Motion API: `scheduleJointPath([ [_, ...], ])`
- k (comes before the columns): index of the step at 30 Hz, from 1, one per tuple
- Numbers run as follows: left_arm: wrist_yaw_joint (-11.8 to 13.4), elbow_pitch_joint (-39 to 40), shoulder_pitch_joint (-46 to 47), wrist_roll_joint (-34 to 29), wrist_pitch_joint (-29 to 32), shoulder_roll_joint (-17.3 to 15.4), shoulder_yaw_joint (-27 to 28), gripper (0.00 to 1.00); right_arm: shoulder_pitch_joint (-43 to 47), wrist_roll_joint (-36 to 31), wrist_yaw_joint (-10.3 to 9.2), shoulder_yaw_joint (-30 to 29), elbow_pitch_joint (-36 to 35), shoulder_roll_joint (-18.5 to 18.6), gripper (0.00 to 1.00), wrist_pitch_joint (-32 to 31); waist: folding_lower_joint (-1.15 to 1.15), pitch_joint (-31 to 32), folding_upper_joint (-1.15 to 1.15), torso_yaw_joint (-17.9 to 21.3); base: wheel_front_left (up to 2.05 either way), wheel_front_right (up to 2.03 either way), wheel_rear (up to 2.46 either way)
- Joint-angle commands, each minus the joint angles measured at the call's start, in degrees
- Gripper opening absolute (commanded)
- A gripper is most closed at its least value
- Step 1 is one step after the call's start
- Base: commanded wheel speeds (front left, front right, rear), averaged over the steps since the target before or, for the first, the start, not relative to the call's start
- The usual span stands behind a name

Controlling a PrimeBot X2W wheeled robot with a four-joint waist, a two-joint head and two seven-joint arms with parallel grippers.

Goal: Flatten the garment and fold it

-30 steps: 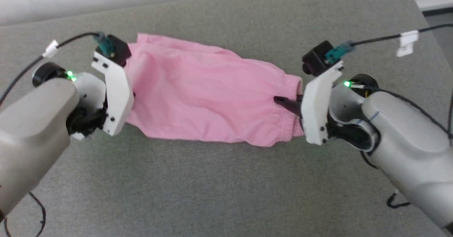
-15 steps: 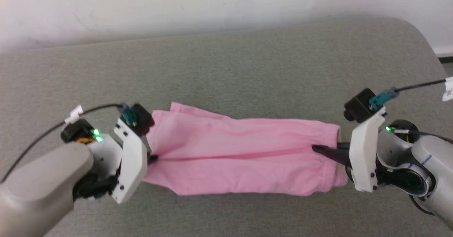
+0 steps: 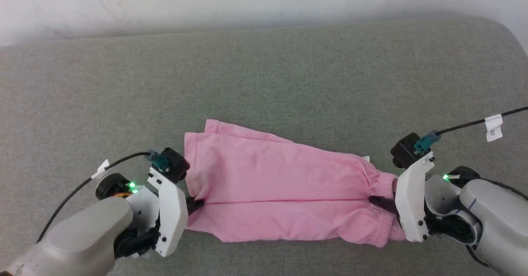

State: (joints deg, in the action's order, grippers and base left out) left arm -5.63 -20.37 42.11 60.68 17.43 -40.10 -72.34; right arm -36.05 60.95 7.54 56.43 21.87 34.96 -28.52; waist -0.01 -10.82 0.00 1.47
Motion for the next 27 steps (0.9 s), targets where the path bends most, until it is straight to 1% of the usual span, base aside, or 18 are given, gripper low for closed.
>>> scheduleJointPath([
  [1, 0.39, -1.87, -2.81, -0.10, -0.33, 0.89, -0.76, 0.00, 0.87, -0.54, -0.05, 0.46, 0.45, -0.31, 0.41, 0.60, 0.01, 0.55, 0.00, 0.17, 0.00, 0.00, 0.00],
  [2, 0.52, -2.55, -3.28, 0.11, -1.74, 1.30, -0.31, 0.23, 0.83, -0.91, -0.05, 0.64, 0.49, -0.37, 1.00, 1.34, 0.01, 0.94, 0.00, 0.24, 0.00, 0.00, 0.00],
  [3, 0.61, -3.04, -3.84, 0.48, -3.76, 1.60, 0.46, 1.00, 0.70, -1.48, -0.05, 0.94, 0.18, -0.19, 1.00, 2.08, 0.01, 1.62, 0.00, 0.32, 0.00, 0.00, 0.00],
  [5, 1.06, -3.27, -4.52, -0.17, -8.47, 1.54, 1.74, 1.00, 0.34, -2.83, -0.05, 1.24, -0.89, 1.00, 1.00, 3.65, 0.01, 2.91, 0.00, 0.46, 0.00, 0.00, 0.00],
  [6, 1.85, -3.20, -4.70, -1.16, -11.06, 1.26, 2.28, 1.00, 0.18, -3.22, -0.05, 0.96, -1.53, 1.75, 1.00, 4.61, 0.01, 3.54, 0.00, 0.47, 0.00, 0.00, 0.00],
  [7, 3.22, -2.87, -4.95, -2.04, -13.73, 1.09, 3.00, 1.00, 0.13, -3.35, -0.05, 0.53, -2.34, 2.56, 1.00, 5.42, 0.01, 4.23, 0.00, 0.44, 0.00, 0.00, 0.00],
  [11, 10.62, 0.23, -6.88, -4.79, -24.04, -0.08, 6.41, 1.00, 0.34, -3.89, -0.05, -1.18, -6.79, 6.60, 1.00, 6.11, 0.01, 6.65, 0.00, 0.21, 0.00, 0.00, 0.00],
  [14, 17.25, 3.75, -8.54, -7.39, -29.84, -1.36, 8.78, 1.00, 0.65, -4.45, -0.05, -3.13, -10.76, 9.82, 1.00, 5.19, 0.01, 7.70, 0.00, -0.10, 0.00, 0.00, 0.00],
  [16, 21.96, 6.54, -9.89, -9.33, -31.66, -1.90, 11.10, 1.00, 0.98, -4.54, -0.05, -4.73, -13.19, 11.43, 1.00, 3.98, 0.01, 8.02, 0.00, -0.26, 0.00, 0.00, 0.00],
  [18, 26.59, 9.83, -11.74, -11.54, -32.29, -2.01, 14.54, 1.00, 1.50, -4.57, -0.05, -6.54, -14.89, 12.55, 1.00, 2.62, 0.01, 8.13, 0.00, -0.50, 0.00, 0.00, 0.00],
  [20, 31.53, 14.27, -14.22, -16.06, -32.38, -1.50, 20.57, 1.00, 2.50, -4.22, -0.05, -8.39, -15.71, 13.12, 1.00, 0.84, 0.01, 8.07, 0.00, -0.77, 0.00, 0.00, 0.00],
  [23, 38.04, 19.78, -20.82, -24.11, -32.40, -0.09, 29.33, 1.00, 4.51, -3.41, -0.05, -10.98, -15.45, 12.95, 1.00, -2.30, 0.01, 7.84, 0.00, -1.09, 0.00, 0.00, 0.00],
  [24, 39.87, 21.46, -23.29, -26.60, -32.41, 0.77, 32.21, 1.00, 5.25, -3.17, -0.05, -11.88, -14.99, 12.64, 1.00, -3.19, 0.01, 7.69, 0.00, -1.21, 0.00, 0.00, 0.00],
  [25, 41.14, 23.23, -25.67, -28.88, -32.41, 1.77, 34.64, 1.00, 6.03, -3.15, -0.05, -12.69, -14.49, 12.32, 1.00, -3.96, 0.01, 7.54, 0.00, -1.46, 0.00, 0.00, 0.00],
  [27, 42.89, 26.01, -30.43, -33.34, -32.41, 3.72, 39.27, 1.00, 7.79, -3.03, -0.05, -13.98, -13.48, 11.16, 1.00, -5.62, 0.01, 7.29, 0.00, -1.83, 0.00, 0.00, 0.00],
])
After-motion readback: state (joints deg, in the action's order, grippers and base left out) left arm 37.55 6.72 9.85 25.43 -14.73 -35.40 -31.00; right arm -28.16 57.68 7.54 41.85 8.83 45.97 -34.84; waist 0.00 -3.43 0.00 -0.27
